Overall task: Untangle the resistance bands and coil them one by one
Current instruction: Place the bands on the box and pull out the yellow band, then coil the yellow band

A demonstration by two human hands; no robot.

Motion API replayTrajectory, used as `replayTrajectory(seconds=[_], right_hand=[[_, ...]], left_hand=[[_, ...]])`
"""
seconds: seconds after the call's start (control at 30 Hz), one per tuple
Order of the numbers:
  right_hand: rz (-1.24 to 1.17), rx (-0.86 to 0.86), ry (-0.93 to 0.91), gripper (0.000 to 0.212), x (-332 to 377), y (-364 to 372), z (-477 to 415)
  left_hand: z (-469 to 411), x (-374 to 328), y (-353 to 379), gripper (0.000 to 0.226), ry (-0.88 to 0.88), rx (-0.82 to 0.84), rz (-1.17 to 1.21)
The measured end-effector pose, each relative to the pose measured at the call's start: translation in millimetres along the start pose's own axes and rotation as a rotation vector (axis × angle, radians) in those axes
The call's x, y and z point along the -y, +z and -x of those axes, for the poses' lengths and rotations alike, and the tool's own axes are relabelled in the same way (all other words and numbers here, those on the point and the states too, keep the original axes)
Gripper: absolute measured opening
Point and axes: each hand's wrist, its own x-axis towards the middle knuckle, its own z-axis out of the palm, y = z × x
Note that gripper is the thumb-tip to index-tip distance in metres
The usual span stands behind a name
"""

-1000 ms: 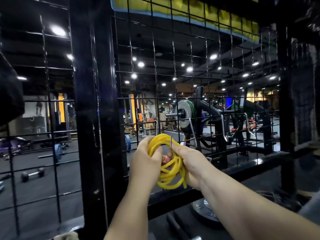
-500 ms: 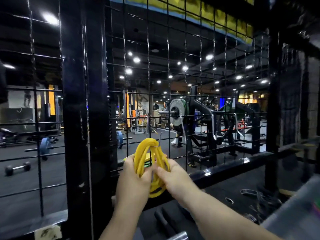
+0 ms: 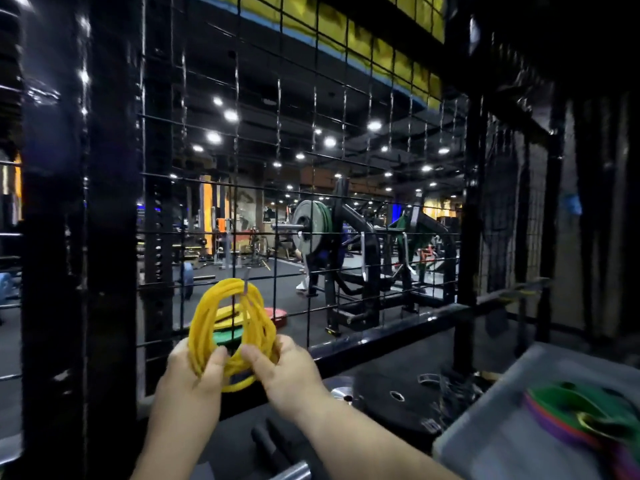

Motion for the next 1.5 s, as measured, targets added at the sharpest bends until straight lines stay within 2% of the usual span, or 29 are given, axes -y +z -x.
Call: replayTrajectory(seconds=[0.1, 0.27, 0.43, 0.57, 0.67, 0.8, 0.87, 1.0, 1.2, 1.33, 1.5], right_hand=[[0.039, -0.005, 0.030, 0.051, -6, -6, 1], [0.040, -0.018, 0.033, 0.050, -9, -12, 7], [0.039, -0.027, 0.039, 0.047, -16, -12, 18], [0.063, -0.052, 0.082, 0.056, -25, -15, 26], [0.062, -0.059, 0.128, 0.062, -39, -19, 29], [0.015, -0.090, 0.206, 0.060, -58, -37, 36], [0.006, -0.115, 0.227, 0.047, -67, -54, 42], [0.051, -0.197, 0.312, 0.036, -100, -99, 56], [0.055, -0.459, 0.498, 0.033, -171, -192, 98], [0.095, -0.612, 0.661, 0.042, -218, -262, 146], [0.338, -0.774, 0.785, 0.036, -250, -341, 212]], left_hand=[[0, 4, 7, 0.013, -0.084, 0.047, 0.050], [12, 10, 17, 0.016, -0.154, 0.146, 0.348], [25, 16, 20, 0.015, -0.253, 0.188, 0.442], [36, 18, 28, 0.017, -0.339, 0.220, 0.416], [45, 20, 35, 0.020, -0.340, 0.267, 0.369], [51, 21, 54, 0.018, -0.305, 0.335, 0.277], [53, 20, 70, 0.017, -0.290, 0.396, 0.236], [67, 6, 116, 0.021, -0.216, 0.537, 0.169], [118, -31, 223, 0.024, -0.160, 0.813, 0.167], [173, -54, 306, 0.028, -0.109, 1.032, 0.158], [248, -81, 393, 0.027, 0.006, 1.247, 0.096]])
